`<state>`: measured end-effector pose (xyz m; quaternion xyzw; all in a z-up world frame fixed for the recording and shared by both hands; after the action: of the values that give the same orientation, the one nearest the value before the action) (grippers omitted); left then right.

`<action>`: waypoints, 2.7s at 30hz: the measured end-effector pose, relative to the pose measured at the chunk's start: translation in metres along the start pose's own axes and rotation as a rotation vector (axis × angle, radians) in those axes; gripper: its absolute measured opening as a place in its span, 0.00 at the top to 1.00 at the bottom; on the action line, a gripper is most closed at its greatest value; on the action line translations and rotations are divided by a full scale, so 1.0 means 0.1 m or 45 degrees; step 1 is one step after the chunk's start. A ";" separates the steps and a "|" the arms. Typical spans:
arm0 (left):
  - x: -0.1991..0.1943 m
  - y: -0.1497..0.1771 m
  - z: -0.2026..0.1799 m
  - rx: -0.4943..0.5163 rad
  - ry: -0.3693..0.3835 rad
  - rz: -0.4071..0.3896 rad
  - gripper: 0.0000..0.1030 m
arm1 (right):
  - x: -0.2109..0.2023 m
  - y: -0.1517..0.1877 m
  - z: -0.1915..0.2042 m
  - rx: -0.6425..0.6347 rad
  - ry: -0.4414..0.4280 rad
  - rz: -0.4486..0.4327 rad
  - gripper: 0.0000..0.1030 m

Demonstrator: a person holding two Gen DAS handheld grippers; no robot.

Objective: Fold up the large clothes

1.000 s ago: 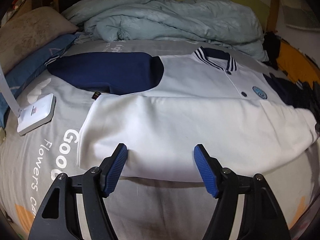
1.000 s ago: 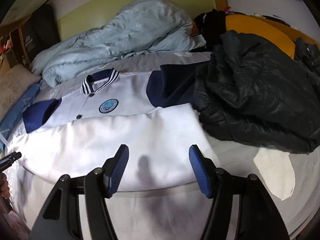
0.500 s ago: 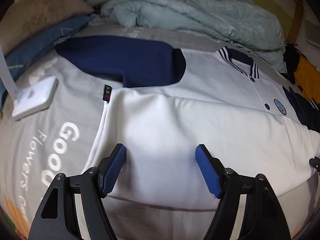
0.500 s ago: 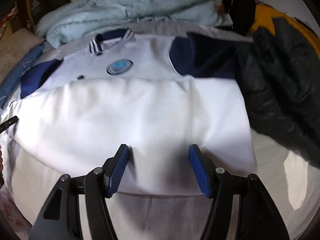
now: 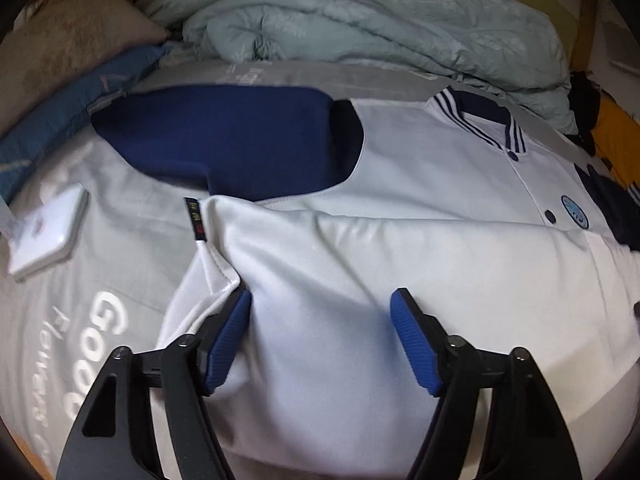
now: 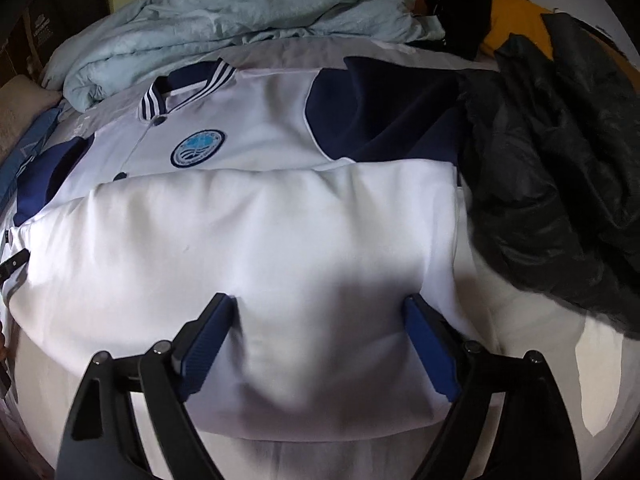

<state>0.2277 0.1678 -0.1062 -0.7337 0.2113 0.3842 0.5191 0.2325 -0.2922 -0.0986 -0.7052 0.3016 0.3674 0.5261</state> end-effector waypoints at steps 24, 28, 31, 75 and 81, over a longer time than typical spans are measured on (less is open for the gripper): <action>-1.04 0.60 -0.33 0.070 0.200 -0.028 0.00 | -0.72 0.41 0.22 0.009 -0.073 -0.154 0.06; -1.02 0.70 -0.42 0.139 0.166 -0.035 0.00 | -0.76 0.42 0.27 0.012 -0.074 -0.168 0.03; -1.05 0.74 -0.44 0.129 0.159 -0.067 0.00 | -0.77 0.42 0.29 0.017 -0.071 -0.177 0.03; -1.23 0.90 0.31 -0.197 0.111 -0.111 0.84 | -0.94 0.79 0.75 0.029 -0.007 -0.232 0.86; -1.13 0.97 0.39 -0.189 0.058 -0.073 0.65 | -0.84 0.81 0.60 0.079 0.011 -0.227 0.70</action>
<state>0.0757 0.1573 -0.0825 -0.7844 0.1728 0.3671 0.4691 0.1084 -0.2523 -0.0810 -0.7143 0.2510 0.3065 0.5769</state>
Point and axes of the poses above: each gripper's, at about its wrist camera, not at the fingertips, and x roughly the way its jaws point, z to its left, y to its underside, the point moved 7 cm from there along x, roughly the way its jaws point, and after that the axes turned 13 degrees about -x, right-handed, at the moved point
